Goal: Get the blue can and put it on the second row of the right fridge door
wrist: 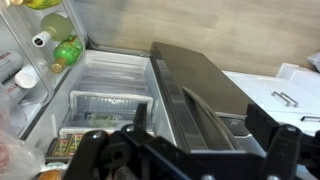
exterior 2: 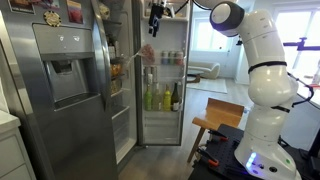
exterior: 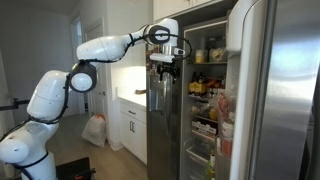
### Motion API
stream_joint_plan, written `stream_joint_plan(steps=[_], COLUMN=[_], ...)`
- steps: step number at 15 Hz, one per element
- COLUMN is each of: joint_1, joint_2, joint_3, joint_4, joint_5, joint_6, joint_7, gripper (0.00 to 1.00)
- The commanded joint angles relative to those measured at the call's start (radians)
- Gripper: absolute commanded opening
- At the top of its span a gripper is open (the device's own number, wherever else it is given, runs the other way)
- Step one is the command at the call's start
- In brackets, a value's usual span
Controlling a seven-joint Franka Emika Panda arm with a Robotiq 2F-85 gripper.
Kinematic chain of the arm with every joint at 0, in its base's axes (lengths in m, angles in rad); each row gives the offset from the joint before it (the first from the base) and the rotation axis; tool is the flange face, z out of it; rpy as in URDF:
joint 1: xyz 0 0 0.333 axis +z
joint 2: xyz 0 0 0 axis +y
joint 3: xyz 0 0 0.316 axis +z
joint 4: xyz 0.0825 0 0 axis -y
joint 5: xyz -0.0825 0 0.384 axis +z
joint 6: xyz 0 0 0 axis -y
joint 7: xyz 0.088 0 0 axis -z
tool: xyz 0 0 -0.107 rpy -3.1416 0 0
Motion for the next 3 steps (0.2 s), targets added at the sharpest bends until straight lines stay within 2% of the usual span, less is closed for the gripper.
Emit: stream_joint_plan(steps=[1, 3], joint_1=[0.0, 0.0], joint_2=[0.0, 0.0], joint_3=[0.0, 0.0], joint_4=[0.0, 0.0], joint_5=[0.0, 0.0], joint_6=[0.0, 0.0], joint_7=[0.0, 0.0], gripper=[1.0, 1.0])
